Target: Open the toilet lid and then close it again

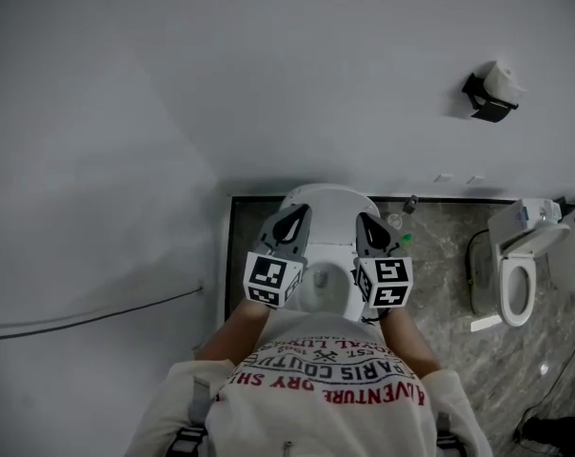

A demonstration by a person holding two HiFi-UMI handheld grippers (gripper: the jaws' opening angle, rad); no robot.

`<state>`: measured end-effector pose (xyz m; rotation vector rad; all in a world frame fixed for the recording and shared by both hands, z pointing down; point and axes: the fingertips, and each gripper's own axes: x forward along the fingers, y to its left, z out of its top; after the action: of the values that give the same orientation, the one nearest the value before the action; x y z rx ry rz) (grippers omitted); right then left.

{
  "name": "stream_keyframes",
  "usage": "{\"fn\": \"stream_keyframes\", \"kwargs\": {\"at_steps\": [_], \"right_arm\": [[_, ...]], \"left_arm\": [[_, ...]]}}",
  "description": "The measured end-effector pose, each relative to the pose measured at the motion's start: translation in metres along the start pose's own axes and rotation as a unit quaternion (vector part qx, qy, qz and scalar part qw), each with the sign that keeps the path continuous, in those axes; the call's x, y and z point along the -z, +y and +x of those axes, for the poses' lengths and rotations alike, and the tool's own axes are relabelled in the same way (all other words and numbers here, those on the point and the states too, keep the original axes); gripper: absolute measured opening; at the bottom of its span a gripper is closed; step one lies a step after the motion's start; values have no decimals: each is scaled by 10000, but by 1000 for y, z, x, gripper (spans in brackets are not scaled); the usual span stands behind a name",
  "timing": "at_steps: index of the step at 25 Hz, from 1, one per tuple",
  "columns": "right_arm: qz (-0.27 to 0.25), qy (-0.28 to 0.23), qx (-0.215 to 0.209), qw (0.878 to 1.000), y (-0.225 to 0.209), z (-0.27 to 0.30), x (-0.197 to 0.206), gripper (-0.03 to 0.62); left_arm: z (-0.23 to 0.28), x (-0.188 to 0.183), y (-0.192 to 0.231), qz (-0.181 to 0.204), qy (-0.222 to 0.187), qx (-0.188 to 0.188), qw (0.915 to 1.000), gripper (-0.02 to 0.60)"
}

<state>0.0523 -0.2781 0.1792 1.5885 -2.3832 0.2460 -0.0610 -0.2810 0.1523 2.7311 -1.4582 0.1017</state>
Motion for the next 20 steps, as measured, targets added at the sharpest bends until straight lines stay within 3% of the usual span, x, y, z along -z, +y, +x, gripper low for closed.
{"fn": "stream_keyframes", "kwargs": {"at_steps": [6, 20], "right_arm": [[-184, -126, 100, 9997, 5, -4, -5, 15], [-133, 291, -56, 9995, 8, -2, 23, 15]], "left_arm": [[-9, 16, 11, -28, 310, -567, 9979, 6], [-16, 28, 6, -147, 430, -567, 9974, 6]]}}
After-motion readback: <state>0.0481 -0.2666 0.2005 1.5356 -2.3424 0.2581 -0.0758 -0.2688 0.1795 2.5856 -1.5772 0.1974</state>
